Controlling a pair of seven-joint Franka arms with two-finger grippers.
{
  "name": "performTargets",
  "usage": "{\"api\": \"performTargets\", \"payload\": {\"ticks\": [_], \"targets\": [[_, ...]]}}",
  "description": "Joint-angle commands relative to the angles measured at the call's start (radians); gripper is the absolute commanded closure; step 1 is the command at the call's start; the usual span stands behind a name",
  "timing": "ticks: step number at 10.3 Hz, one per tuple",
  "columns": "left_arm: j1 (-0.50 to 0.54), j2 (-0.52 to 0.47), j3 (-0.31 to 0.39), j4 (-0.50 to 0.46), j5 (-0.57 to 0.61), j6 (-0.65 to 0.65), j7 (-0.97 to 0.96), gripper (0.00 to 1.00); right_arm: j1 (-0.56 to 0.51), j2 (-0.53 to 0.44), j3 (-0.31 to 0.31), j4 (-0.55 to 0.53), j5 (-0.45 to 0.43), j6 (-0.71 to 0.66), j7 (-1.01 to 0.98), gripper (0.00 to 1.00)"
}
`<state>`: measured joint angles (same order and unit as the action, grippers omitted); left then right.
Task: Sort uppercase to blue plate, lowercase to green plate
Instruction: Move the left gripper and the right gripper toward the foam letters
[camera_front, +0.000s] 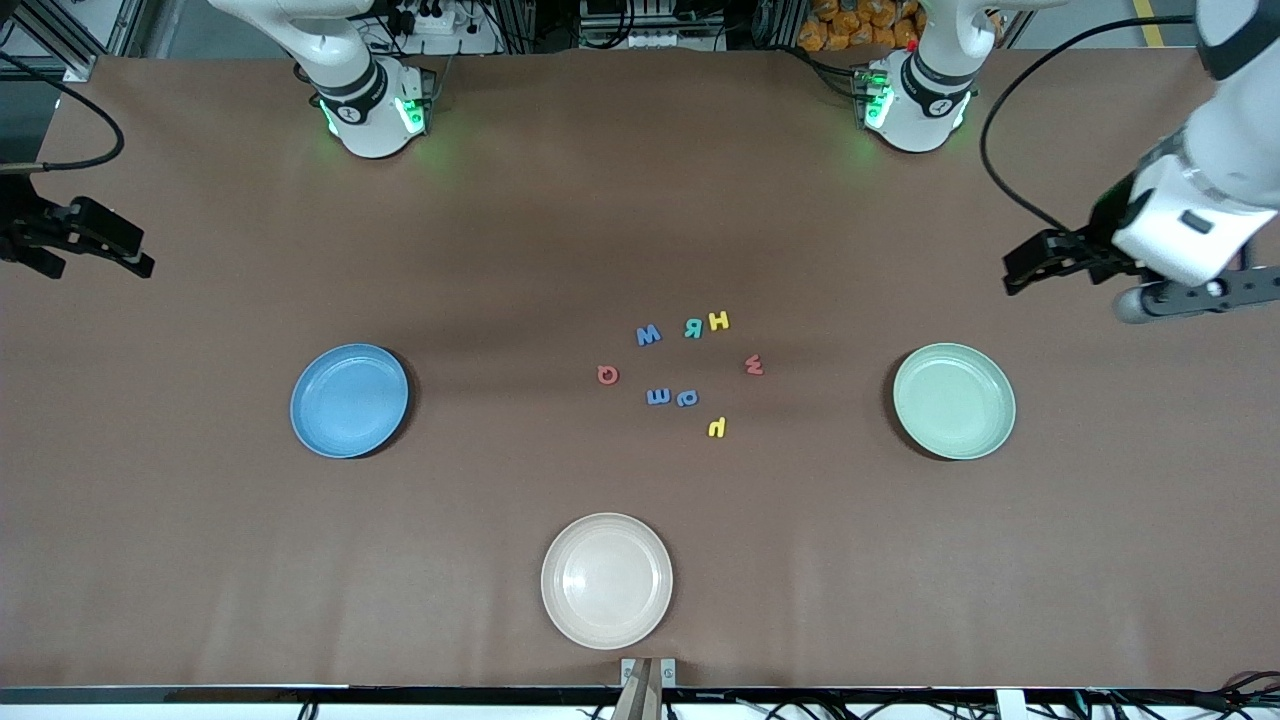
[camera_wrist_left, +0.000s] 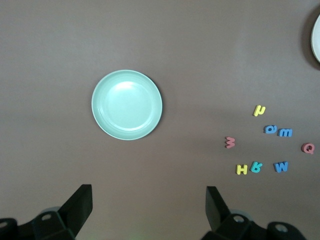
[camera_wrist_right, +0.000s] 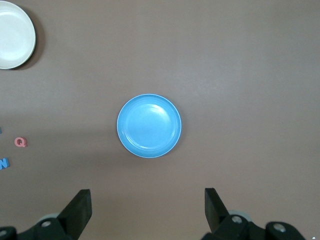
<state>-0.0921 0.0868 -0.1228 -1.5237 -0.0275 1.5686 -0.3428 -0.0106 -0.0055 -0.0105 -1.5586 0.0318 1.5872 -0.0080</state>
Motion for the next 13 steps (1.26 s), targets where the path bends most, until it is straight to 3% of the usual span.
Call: {"api": "performTargets", "payload": {"ticks": [1, 7, 13], "targets": [[-0.003, 0.014, -0.027, -0.038, -0.018, 0.045, -0.045, 0.00, 0.040, -0.002, -0.005, -0.052, 0.014, 0.057, 0.009, 0.00], [-0.034, 0.134, -0.136, -0.122, -0.017, 0.259, -0.209, 0.00, 0.067, 0.038, 0.040, -0.057, 0.014, 0.077, 0.074, 0.00], [-0.138, 0.263, -0.150, -0.222, -0.002, 0.516, -0.285, 0.00, 0.084, 0.087, 0.084, -0.121, 0.014, 0.154, 0.082, 0.00]]}}
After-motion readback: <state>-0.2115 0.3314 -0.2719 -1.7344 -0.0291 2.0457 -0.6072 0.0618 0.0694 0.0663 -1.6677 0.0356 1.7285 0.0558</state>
